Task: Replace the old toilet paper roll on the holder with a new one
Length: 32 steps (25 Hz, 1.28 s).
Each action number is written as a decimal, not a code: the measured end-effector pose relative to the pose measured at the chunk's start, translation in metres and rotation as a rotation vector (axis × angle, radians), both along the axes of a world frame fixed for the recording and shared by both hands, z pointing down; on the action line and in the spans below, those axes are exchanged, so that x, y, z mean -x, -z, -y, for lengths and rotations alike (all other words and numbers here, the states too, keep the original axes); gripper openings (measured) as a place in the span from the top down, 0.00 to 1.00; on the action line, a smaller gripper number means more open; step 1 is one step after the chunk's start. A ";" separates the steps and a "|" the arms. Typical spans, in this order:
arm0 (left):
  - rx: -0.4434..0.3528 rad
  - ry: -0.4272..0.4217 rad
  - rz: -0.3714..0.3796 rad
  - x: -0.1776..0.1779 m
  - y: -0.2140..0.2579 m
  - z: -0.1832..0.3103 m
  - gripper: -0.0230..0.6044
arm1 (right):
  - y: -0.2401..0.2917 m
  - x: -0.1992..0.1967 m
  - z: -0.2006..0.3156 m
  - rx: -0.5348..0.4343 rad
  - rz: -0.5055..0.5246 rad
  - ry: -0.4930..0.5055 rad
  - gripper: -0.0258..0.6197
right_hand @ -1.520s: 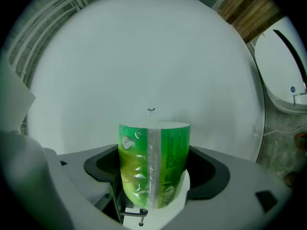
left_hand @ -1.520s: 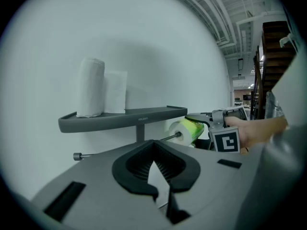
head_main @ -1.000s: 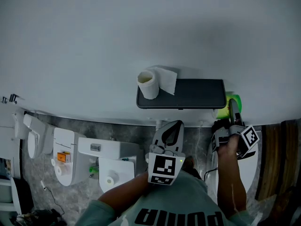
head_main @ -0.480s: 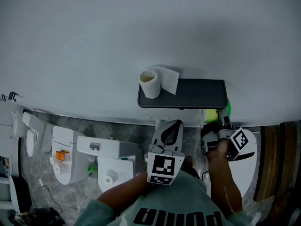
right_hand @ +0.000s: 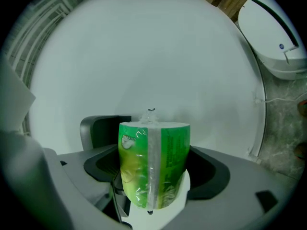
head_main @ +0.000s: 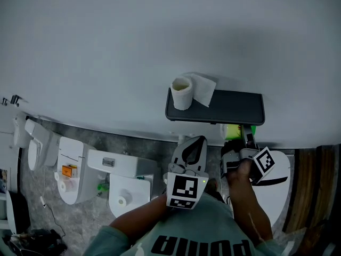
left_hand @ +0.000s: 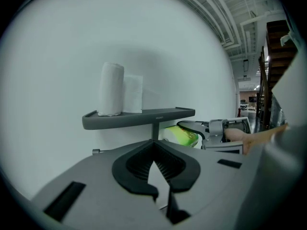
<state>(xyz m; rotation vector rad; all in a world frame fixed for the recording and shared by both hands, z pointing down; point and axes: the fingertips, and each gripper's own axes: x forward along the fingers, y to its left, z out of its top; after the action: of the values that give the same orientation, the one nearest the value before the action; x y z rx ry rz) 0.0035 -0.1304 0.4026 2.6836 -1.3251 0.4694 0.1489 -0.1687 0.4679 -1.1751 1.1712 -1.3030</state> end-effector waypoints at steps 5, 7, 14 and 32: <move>-0.001 0.020 -0.002 0.011 0.000 0.001 0.95 | 0.001 0.010 0.003 -0.002 -0.004 -0.009 0.32; 0.001 0.025 -0.004 0.014 0.001 0.001 0.95 | 0.001 0.011 0.003 -0.001 -0.010 -0.013 0.32; 0.003 0.032 -0.009 0.022 0.002 0.001 0.95 | 0.001 0.016 0.001 -0.005 -0.013 -0.036 0.32; -0.005 -0.010 -0.012 0.020 0.006 -0.008 0.95 | -0.002 0.016 -0.019 -0.072 -0.021 -0.031 0.32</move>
<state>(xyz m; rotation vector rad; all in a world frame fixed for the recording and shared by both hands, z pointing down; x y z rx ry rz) -0.0161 -0.1219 0.3968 2.6940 -1.3122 0.4511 0.1334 -0.1495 0.4702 -1.1525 1.2015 -1.2182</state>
